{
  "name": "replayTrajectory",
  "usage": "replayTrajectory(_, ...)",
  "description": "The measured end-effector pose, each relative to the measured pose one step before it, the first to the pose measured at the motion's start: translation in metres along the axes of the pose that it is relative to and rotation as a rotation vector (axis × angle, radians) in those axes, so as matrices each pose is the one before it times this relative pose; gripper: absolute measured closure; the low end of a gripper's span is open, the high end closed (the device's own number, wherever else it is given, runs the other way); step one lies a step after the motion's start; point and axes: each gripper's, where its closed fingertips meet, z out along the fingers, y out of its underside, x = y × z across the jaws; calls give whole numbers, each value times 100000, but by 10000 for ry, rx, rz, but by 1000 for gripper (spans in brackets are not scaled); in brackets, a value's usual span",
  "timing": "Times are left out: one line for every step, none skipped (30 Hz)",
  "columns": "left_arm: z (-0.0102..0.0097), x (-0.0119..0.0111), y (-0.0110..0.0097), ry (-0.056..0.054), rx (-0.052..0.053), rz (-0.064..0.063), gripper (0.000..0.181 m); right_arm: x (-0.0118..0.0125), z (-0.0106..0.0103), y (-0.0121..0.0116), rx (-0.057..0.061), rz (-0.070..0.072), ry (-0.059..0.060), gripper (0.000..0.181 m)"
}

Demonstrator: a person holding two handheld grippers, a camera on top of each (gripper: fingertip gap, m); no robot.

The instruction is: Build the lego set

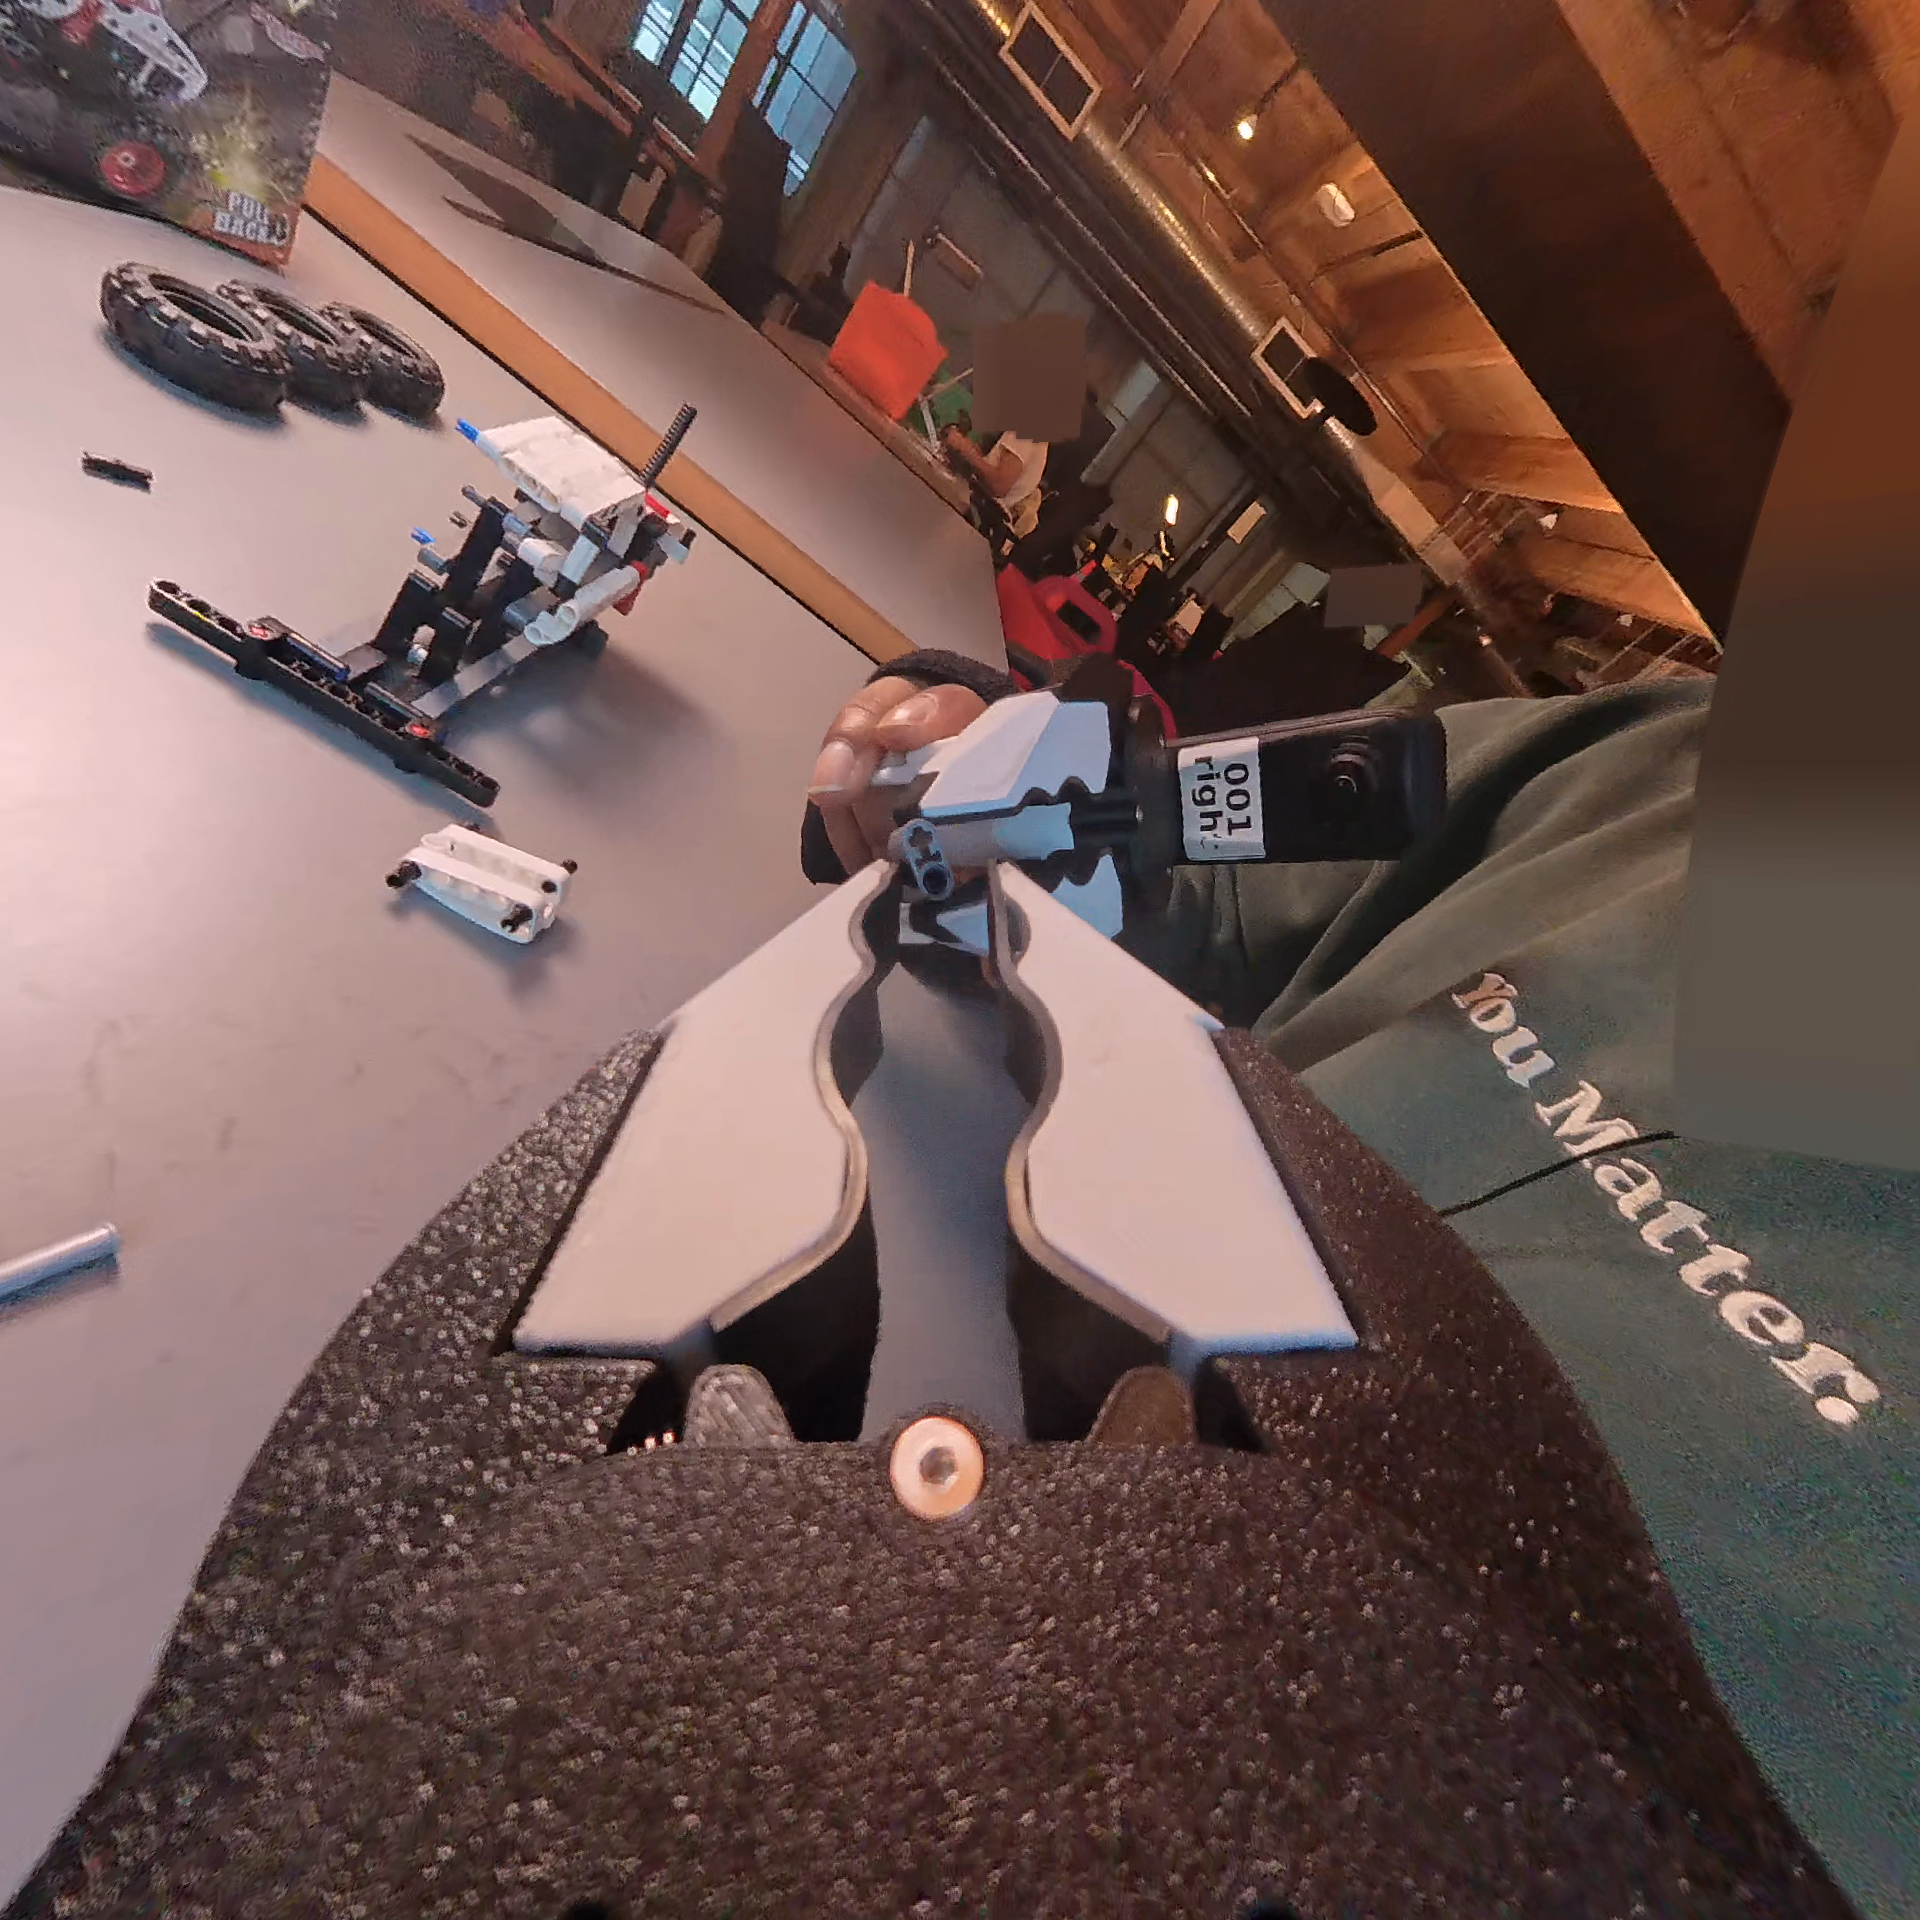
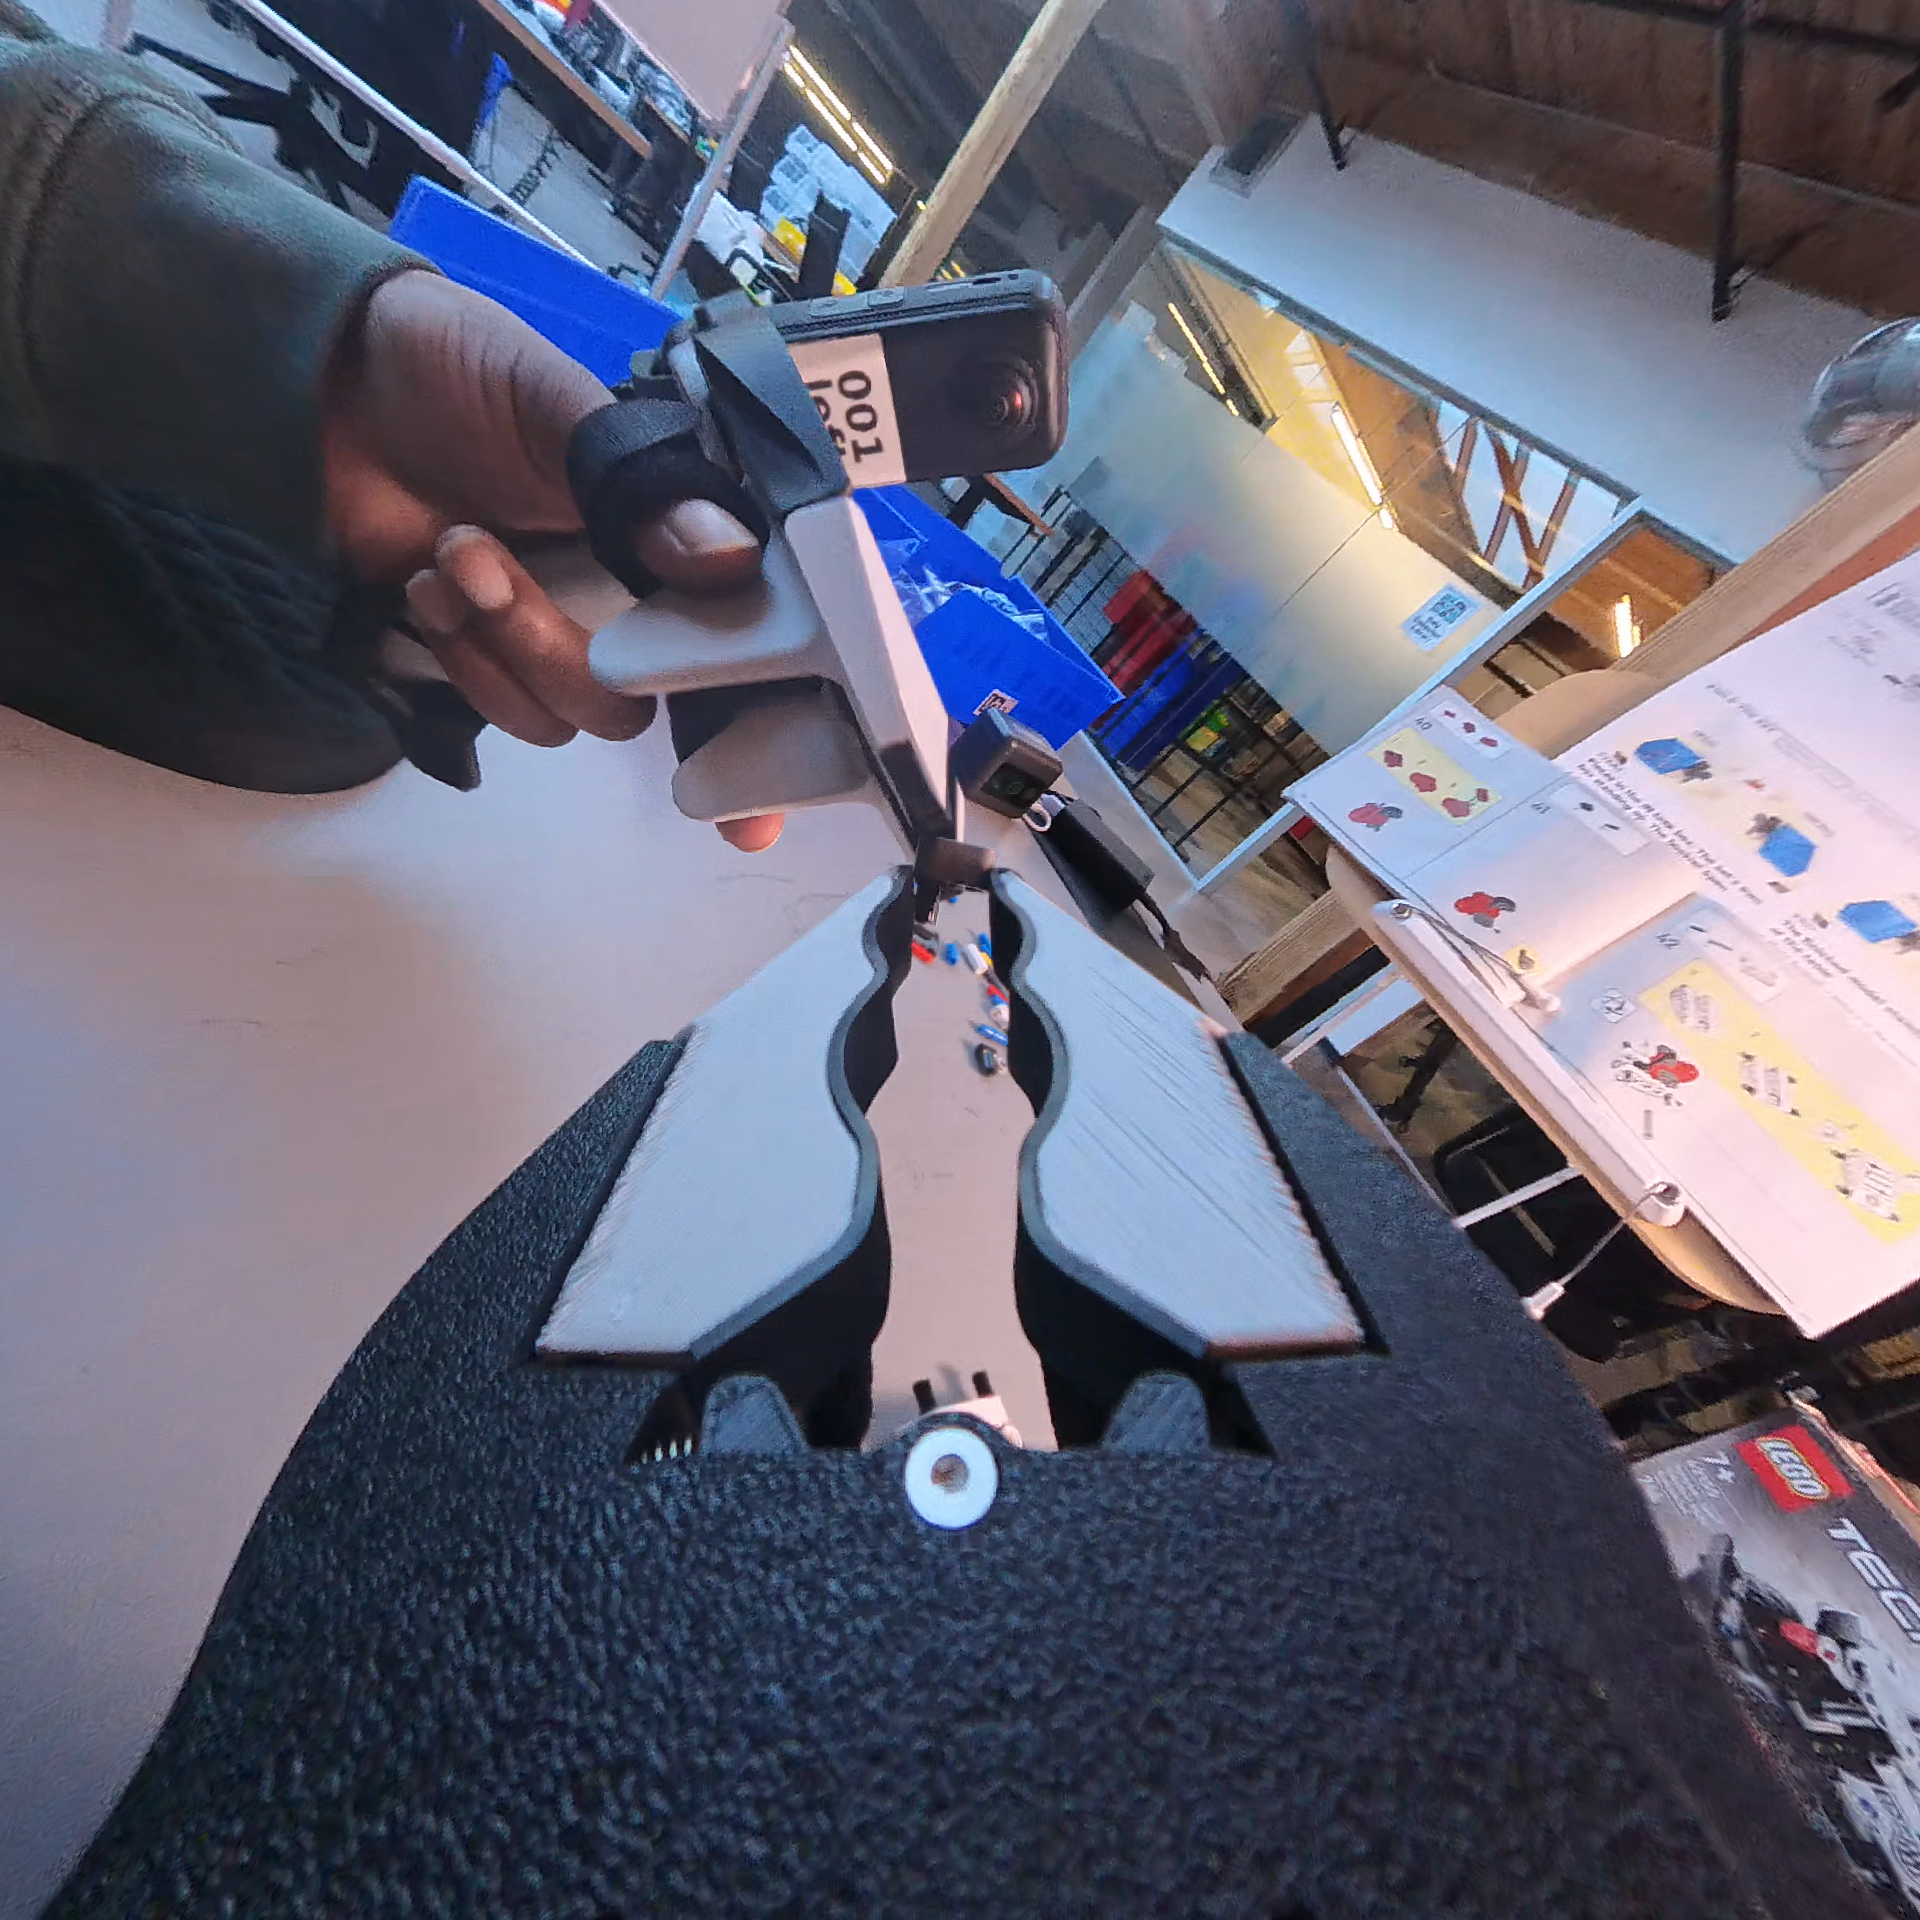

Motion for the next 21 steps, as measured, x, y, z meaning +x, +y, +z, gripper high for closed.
replayTrajectory(162,-218,-87,-175,-31,175,171,103,-112,-64,21,-19,74,168)
replayTrajectory(123,-163,-56,-161,-52,182,172,108,-36,169,-95,-85,58,168)
replayTrajectory(107,-95,-1,-136,-88,176,172,74,-50,89,-15,-109,40,168)
replayTrajectory(85,-55,23,-119,-118,228,172,12,-54,59,21,-14,-15,168)
replayTrajectory(44,-67,136,-146,-220,362,172,-143,-12,111,8,113,-190,167)
replayTrajectory(-17,-164,381,-208,-422,540,173,-366,-30,141,11,296,-453,167)
replayTrajectory(-54,-213,550,-231,-576,702,173,-489,-56,181,24,538,-669,165)
replayTrajectory(-58,-323,627,-283,-653,724,173,-350,-85,198,31,798,-709,162)
replayTrajectory(8,-318,729,-247,-765,636,173,-338,-110,203,1,878,-790,161)
replayTrajectory(82,-133,666,-105,-761,560,173,-140,-97,236,-76,724,-657,159)
replayTrajectory(145,137,440,65,-645,526,174,-63,-36,345,-196,415,-495,159)
replayTrajectory(206,215,280,146,-566,439,174,-210,45,446,-278,94,-452,159)
replayTrajectory(244,144,230,157,-536,357,174,-248,122,461,-279,-38,-377,160)
replayTrajectory(271,44,225,142,-490,313,174,-224,181,405,-239,-30,-301,161)
replayTrajectory(254,-49,118,129,-386,252,174,-102,204,383,-216,-1,-201,163)
replayTrajectory(223,-54,60,149,-297,178,174,-101,170,333,-175,-10,-155,167)
replayTrajectory(191,-99,102,123,-277,145,174,56,97,250,-101,-49,-18,168)
replayTrajectory(142,-227,126,35,-234,131,174,197,31,253,-65,-44,105,169)
replayTrajectory(115,-191,74,50,-140,69,174,116,-23,168,-3,22,48,171)
replayTrajectory(107,-80,27,124,-56,-3,174,106,-77,165,3,61,24,174)
replayTrajectory(102,-131,-13,98,13,-54,174,152,-63,140,21,93,41,174)
